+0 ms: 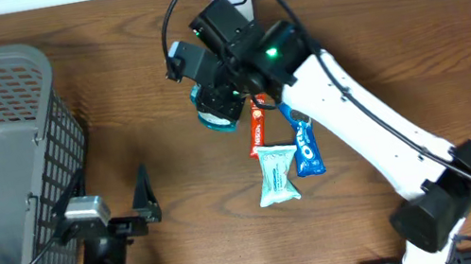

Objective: Scan the item barcode
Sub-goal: 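Lift the teal bottle and tilt it toward the scanner with right gripper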

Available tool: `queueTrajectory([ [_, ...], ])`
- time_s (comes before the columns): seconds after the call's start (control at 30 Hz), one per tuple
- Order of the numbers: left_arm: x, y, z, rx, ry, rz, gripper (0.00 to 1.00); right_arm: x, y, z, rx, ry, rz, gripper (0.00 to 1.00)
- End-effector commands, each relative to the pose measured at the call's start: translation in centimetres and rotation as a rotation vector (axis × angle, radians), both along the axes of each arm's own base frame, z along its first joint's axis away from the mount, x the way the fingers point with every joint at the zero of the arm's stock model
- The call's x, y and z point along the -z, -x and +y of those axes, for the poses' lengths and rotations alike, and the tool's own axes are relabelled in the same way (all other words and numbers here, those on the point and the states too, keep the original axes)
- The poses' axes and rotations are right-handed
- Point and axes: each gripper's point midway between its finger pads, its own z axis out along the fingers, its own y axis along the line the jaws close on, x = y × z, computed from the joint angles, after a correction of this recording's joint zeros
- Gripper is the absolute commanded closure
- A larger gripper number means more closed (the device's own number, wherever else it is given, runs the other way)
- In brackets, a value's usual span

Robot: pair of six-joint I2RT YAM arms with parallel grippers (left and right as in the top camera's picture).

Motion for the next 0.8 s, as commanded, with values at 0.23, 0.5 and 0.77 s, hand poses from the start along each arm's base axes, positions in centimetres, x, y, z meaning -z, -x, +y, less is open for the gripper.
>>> queueTrajectory([
  [0.23, 7.9, -2.3, -0.1, 0.011, 0.058, 0.091, 0.02, -5.5, 4.6, -0.8, 0.188, -0.218, 0.286, 0.99],
  [0.5, 10.0, -2.5, -0.1, 0.010, 0.071, 0.135, 0.02, -6.8, 8.1, -1.3, 0.157, -0.323, 0.593, 0.99],
  [0.77, 11.6, -2.6, 0.5, -0.021, 0.068, 0.162, 0.02, -7.2, 9.4, -2.3, 0.163, -0.342, 0.720, 0.99],
])
